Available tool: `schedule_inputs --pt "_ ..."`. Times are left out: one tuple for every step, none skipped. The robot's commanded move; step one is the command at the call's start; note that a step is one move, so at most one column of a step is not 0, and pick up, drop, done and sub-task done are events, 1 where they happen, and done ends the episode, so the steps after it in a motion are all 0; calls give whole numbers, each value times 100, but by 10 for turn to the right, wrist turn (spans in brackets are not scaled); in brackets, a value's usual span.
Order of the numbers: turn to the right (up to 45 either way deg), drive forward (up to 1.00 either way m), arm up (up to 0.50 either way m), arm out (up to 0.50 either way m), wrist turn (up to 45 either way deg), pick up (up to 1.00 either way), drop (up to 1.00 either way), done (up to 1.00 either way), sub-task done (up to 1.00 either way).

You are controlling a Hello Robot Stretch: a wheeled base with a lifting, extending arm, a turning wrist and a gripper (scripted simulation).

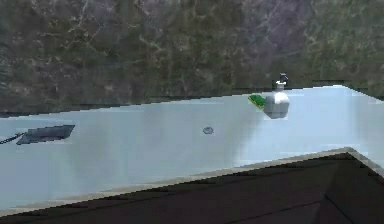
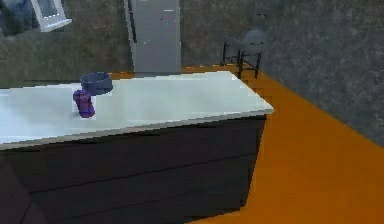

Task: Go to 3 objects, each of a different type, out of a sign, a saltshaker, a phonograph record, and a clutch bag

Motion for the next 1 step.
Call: schedule_inputs --pt "-420 0 0 0 0 0 0 0 0"
